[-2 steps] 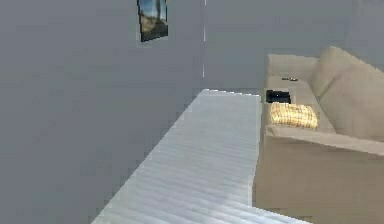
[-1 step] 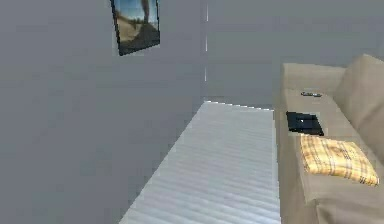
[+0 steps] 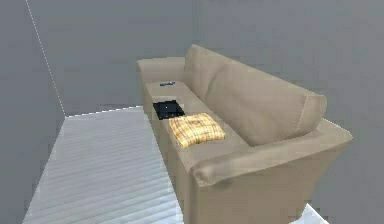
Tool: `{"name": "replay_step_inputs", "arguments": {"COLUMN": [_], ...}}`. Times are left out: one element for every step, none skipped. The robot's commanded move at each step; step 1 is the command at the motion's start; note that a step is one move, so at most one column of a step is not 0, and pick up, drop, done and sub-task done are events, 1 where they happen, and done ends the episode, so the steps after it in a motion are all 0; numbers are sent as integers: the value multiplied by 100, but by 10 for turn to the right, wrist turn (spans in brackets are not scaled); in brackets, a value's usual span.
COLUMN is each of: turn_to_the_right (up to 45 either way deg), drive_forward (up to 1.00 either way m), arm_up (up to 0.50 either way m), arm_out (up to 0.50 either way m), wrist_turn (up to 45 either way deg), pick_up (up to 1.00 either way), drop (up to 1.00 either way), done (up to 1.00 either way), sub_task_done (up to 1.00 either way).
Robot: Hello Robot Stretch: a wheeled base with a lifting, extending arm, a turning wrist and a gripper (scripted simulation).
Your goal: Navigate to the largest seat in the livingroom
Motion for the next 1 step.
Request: {"name": "replay_step_inputs", "arguments": {"turn_to_the_right": [0], "drive_forward": [0], "arm_up": [0], "arm_out": [0], "wrist_turn": [0], "pick_up": [0], "drop": [0], "done": [100], "sub_task_done": [0]}}
